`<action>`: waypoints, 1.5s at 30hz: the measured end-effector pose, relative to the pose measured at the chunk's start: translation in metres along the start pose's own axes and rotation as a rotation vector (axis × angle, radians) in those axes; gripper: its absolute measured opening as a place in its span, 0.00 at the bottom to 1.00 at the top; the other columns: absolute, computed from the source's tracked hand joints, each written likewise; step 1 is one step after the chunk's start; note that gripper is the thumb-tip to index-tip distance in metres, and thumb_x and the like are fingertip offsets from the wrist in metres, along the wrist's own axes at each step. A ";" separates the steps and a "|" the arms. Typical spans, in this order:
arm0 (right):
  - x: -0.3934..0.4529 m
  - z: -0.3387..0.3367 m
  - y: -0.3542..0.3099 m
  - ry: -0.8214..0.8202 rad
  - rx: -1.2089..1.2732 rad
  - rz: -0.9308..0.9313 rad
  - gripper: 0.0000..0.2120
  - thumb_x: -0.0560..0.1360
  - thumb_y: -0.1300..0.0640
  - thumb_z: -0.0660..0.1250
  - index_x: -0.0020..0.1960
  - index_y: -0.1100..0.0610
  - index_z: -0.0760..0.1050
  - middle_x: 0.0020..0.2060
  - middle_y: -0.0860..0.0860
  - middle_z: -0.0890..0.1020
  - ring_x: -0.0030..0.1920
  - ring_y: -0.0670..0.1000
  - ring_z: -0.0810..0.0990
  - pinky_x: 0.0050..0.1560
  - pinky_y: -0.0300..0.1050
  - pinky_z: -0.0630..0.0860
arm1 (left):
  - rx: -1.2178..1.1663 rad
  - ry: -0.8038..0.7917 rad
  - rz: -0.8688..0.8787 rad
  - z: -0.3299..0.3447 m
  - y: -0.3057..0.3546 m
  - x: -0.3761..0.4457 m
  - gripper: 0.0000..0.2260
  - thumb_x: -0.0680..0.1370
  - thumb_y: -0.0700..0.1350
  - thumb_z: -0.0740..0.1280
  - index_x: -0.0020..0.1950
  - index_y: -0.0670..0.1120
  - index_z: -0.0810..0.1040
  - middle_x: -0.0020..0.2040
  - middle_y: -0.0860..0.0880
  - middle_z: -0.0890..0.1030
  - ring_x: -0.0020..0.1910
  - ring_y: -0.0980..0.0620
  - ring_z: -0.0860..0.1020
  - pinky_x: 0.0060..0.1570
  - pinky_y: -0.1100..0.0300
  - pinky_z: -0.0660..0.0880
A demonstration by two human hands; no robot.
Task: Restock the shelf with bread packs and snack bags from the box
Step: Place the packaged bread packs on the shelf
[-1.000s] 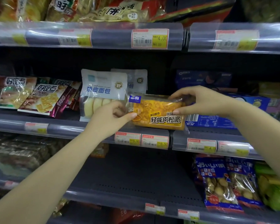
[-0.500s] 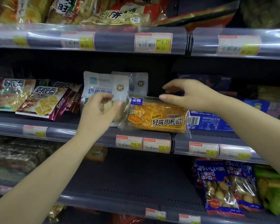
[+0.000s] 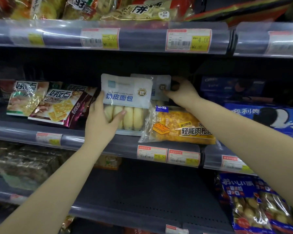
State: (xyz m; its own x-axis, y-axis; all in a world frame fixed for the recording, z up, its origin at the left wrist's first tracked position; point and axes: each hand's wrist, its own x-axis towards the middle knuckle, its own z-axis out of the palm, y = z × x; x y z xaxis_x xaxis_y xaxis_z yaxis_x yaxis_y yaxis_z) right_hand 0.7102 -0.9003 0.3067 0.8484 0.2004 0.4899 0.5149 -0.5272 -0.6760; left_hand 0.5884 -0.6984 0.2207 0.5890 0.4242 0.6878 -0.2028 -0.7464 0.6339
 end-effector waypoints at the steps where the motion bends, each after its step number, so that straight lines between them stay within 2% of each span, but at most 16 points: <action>1: 0.000 0.002 0.002 0.002 0.004 -0.015 0.27 0.72 0.52 0.72 0.69 0.53 0.70 0.62 0.53 0.78 0.62 0.53 0.77 0.60 0.49 0.76 | 0.018 0.010 0.013 0.001 0.000 -0.001 0.37 0.73 0.56 0.69 0.77 0.50 0.56 0.72 0.46 0.66 0.68 0.49 0.66 0.58 0.60 0.63; 6: 0.001 0.004 0.009 -0.023 0.036 -0.050 0.33 0.68 0.61 0.73 0.71 0.51 0.67 0.62 0.52 0.78 0.61 0.52 0.77 0.58 0.46 0.76 | 0.056 0.050 0.033 0.003 0.002 -0.002 0.36 0.73 0.57 0.69 0.76 0.50 0.57 0.71 0.45 0.67 0.66 0.49 0.68 0.54 0.62 0.63; 11: 0.001 0.006 0.008 -0.051 0.018 -0.096 0.36 0.68 0.60 0.74 0.73 0.50 0.64 0.61 0.51 0.79 0.61 0.52 0.77 0.56 0.43 0.75 | 0.075 0.062 0.036 0.003 0.004 -0.003 0.36 0.73 0.57 0.69 0.76 0.49 0.57 0.71 0.45 0.67 0.66 0.49 0.68 0.52 0.62 0.63; 14: 0.000 0.006 0.007 -0.146 -0.019 -0.102 0.40 0.68 0.60 0.75 0.75 0.51 0.60 0.66 0.52 0.75 0.65 0.51 0.74 0.59 0.42 0.72 | 0.076 0.060 0.047 0.003 0.003 -0.002 0.36 0.73 0.57 0.68 0.76 0.49 0.57 0.71 0.46 0.67 0.65 0.50 0.67 0.52 0.63 0.63; 17: -0.004 0.008 0.002 -0.283 0.074 -0.122 0.42 0.68 0.60 0.75 0.76 0.53 0.57 0.70 0.51 0.71 0.65 0.49 0.73 0.64 0.47 0.73 | 0.095 0.040 0.054 0.003 0.000 -0.001 0.36 0.73 0.57 0.68 0.76 0.49 0.56 0.71 0.45 0.67 0.65 0.49 0.68 0.51 0.62 0.63; 19: -0.006 0.009 0.000 -0.347 0.129 -0.151 0.41 0.70 0.64 0.73 0.76 0.54 0.56 0.70 0.51 0.69 0.62 0.45 0.72 0.57 0.36 0.76 | 0.112 0.012 0.069 0.002 0.000 0.000 0.37 0.74 0.56 0.68 0.77 0.50 0.55 0.70 0.45 0.67 0.64 0.48 0.69 0.49 0.61 0.64; 21: -0.008 0.009 -0.002 -0.391 0.154 -0.175 0.41 0.71 0.67 0.71 0.76 0.55 0.54 0.71 0.52 0.67 0.63 0.46 0.72 0.48 0.27 0.76 | 0.102 -0.032 0.083 -0.001 -0.003 0.001 0.37 0.74 0.54 0.69 0.77 0.51 0.53 0.71 0.46 0.66 0.65 0.48 0.69 0.51 0.60 0.66; 24: -0.006 0.010 0.000 -0.518 0.241 -0.164 0.44 0.71 0.71 0.70 0.77 0.53 0.49 0.71 0.50 0.66 0.68 0.50 0.71 0.46 0.29 0.77 | 0.024 -0.117 0.071 -0.006 -0.008 0.004 0.37 0.74 0.52 0.70 0.77 0.53 0.52 0.73 0.50 0.65 0.69 0.52 0.67 0.57 0.60 0.66; 26: -0.004 0.011 0.002 -0.548 0.190 -0.192 0.46 0.70 0.69 0.71 0.78 0.52 0.48 0.73 0.48 0.63 0.71 0.49 0.67 0.53 0.31 0.76 | 0.016 -0.121 0.074 -0.005 -0.009 0.005 0.37 0.74 0.51 0.70 0.77 0.53 0.52 0.73 0.50 0.66 0.69 0.53 0.68 0.58 0.61 0.66; 28: -0.003 0.013 0.002 -0.521 0.130 -0.210 0.46 0.70 0.67 0.72 0.78 0.51 0.47 0.76 0.50 0.60 0.74 0.49 0.63 0.64 0.38 0.71 | 0.050 -0.093 0.084 -0.004 -0.008 0.004 0.36 0.75 0.51 0.69 0.77 0.51 0.53 0.72 0.48 0.67 0.68 0.53 0.69 0.57 0.62 0.65; 30: -0.004 0.014 0.002 -0.457 0.109 -0.207 0.43 0.71 0.67 0.70 0.77 0.53 0.49 0.75 0.51 0.61 0.74 0.49 0.63 0.68 0.44 0.68 | 0.075 -0.067 0.095 -0.002 -0.005 0.002 0.36 0.75 0.50 0.69 0.77 0.50 0.54 0.71 0.47 0.67 0.67 0.51 0.69 0.56 0.62 0.65; 33: -0.007 0.014 0.001 -0.285 0.074 -0.214 0.35 0.74 0.65 0.67 0.76 0.54 0.57 0.71 0.53 0.68 0.70 0.51 0.69 0.62 0.40 0.71 | 0.141 -0.011 0.122 -0.001 -0.003 0.001 0.33 0.75 0.49 0.69 0.76 0.47 0.58 0.74 0.44 0.62 0.71 0.48 0.64 0.58 0.62 0.64; 37: -0.011 0.010 -0.002 0.001 0.044 -0.208 0.19 0.75 0.58 0.67 0.65 0.55 0.72 0.53 0.52 0.81 0.53 0.50 0.79 0.50 0.37 0.73 | 0.171 0.044 0.158 0.001 -0.004 -0.002 0.31 0.74 0.48 0.70 0.74 0.43 0.62 0.73 0.42 0.62 0.71 0.45 0.64 0.61 0.54 0.69; 40: -0.019 0.005 -0.007 0.185 0.121 -0.275 0.09 0.75 0.56 0.66 0.54 0.55 0.78 0.43 0.52 0.83 0.45 0.50 0.81 0.49 0.47 0.79 | 0.185 0.056 0.156 0.001 -0.004 -0.004 0.30 0.74 0.48 0.70 0.73 0.41 0.63 0.70 0.42 0.65 0.68 0.45 0.68 0.57 0.56 0.71; 42: -0.025 -0.003 -0.012 0.227 0.053 -0.369 0.09 0.75 0.53 0.64 0.51 0.54 0.79 0.40 0.51 0.84 0.42 0.50 0.82 0.46 0.51 0.79 | 0.215 0.051 0.143 0.001 -0.002 -0.006 0.30 0.75 0.49 0.69 0.73 0.42 0.63 0.71 0.42 0.66 0.68 0.45 0.68 0.55 0.59 0.68; 45: -0.034 -0.019 -0.027 0.102 -0.131 -0.479 0.11 0.75 0.49 0.62 0.49 0.54 0.79 0.38 0.51 0.83 0.40 0.52 0.81 0.43 0.53 0.79 | 0.228 0.007 0.119 -0.001 0.003 -0.008 0.30 0.76 0.50 0.66 0.75 0.44 0.61 0.73 0.44 0.64 0.71 0.46 0.65 0.60 0.59 0.65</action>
State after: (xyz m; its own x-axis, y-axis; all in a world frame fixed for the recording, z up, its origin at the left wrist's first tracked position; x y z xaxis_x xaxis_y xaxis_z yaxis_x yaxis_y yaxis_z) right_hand 0.6646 -0.9082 0.3188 0.5008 0.3672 0.7838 0.8182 -0.4964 -0.2902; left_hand 0.5825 -0.7034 0.2171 0.5658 0.3291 0.7560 -0.0884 -0.8874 0.4524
